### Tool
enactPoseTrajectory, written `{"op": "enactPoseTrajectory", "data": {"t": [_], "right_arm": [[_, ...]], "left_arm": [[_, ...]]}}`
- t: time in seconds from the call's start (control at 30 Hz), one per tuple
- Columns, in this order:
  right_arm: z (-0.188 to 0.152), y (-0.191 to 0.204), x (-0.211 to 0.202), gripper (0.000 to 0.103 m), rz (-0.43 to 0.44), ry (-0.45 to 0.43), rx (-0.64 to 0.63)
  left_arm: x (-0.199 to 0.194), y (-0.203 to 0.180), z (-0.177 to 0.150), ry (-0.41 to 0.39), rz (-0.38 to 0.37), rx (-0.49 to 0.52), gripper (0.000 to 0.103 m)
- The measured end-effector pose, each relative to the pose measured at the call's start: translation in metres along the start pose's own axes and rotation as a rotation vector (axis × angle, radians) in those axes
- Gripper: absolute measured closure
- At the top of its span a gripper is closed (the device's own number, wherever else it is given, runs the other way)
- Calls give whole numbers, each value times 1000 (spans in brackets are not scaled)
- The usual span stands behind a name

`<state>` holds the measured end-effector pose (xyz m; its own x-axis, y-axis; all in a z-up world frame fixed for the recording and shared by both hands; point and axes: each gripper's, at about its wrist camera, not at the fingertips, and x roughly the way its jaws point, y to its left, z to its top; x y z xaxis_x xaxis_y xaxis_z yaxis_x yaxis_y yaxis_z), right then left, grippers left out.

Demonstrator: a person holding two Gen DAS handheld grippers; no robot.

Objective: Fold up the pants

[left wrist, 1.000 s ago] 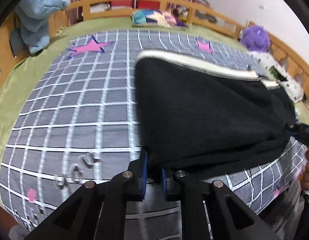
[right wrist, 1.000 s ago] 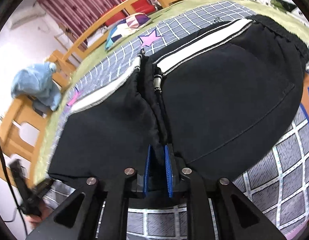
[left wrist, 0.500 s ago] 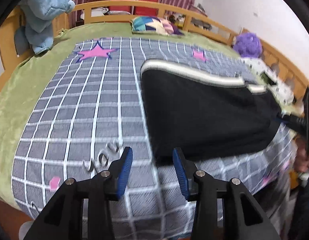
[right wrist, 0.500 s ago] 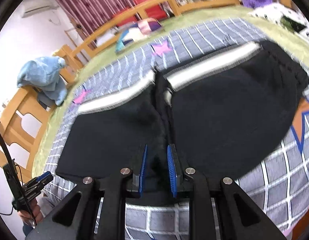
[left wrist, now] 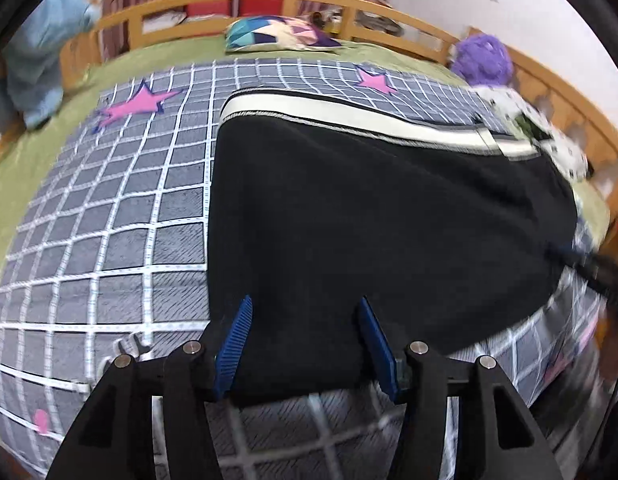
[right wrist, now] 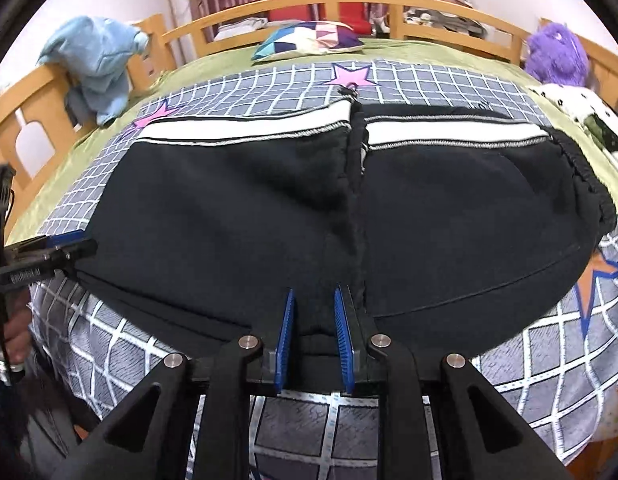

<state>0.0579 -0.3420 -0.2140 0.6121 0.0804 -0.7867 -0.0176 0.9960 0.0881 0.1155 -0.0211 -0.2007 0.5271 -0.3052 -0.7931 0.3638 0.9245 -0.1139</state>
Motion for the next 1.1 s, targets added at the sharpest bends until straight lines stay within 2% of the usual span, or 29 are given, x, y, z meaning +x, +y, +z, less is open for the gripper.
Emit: {"op": "enactPoseTrajectory", "data": {"t": [0.1,0.17,0.2,0.27,0.33,0.4,0.47,0.57,0.6,0.63,0.7,0.77,0.87,0.93,1.0,1.1], "right_arm": [[16,-3,-14,78,29,-50,-18],[33,-6,-20,58,34,-121,-26],[42,-4,-20,55,30,-153,-37],[70,2,-11,55,17,-202,-66],[93,9,2,55,44,-232,-80],[109,15,20,55,66,-219,-86],[117,16,48,55,72,-167,-93],[110,2,96,59,48,-45,-35],[105,-6,107,59,78,-16,2],[105,-9,105,60,95,-32,17],[105,-12,100,60,112,-45,35],[105,-10,99,60,105,-38,29],[101,-8,87,60,77,-40,15],[90,-10,70,59,80,-54,5],[80,-16,54,55,65,-65,1],[60,-28,36,55,40,-50,6]], "left_arm": [[-9,9,8,19,-45,-31,48],[-11,16,21,11,-68,-65,48],[-11,17,31,0,-73,-83,48],[-10,19,50,-24,-84,-102,47],[-3,17,69,-51,-85,-111,44],[11,16,84,-68,-81,-119,41],[30,18,89,-53,-53,-134,40],[67,26,77,26,-2,-160,41],[70,27,70,0,-2,-155,41],[67,24,67,-31,12,-141,40],[65,14,66,-13,61,-94,40],[57,15,61,-6,70,-108,40],[39,29,46,-16,26,-207,35],[33,39,32,6,-1,-279,32],[28,51,14,14,-66,-352,32],[19,54,-2,-6,-102,-371,32]]}}
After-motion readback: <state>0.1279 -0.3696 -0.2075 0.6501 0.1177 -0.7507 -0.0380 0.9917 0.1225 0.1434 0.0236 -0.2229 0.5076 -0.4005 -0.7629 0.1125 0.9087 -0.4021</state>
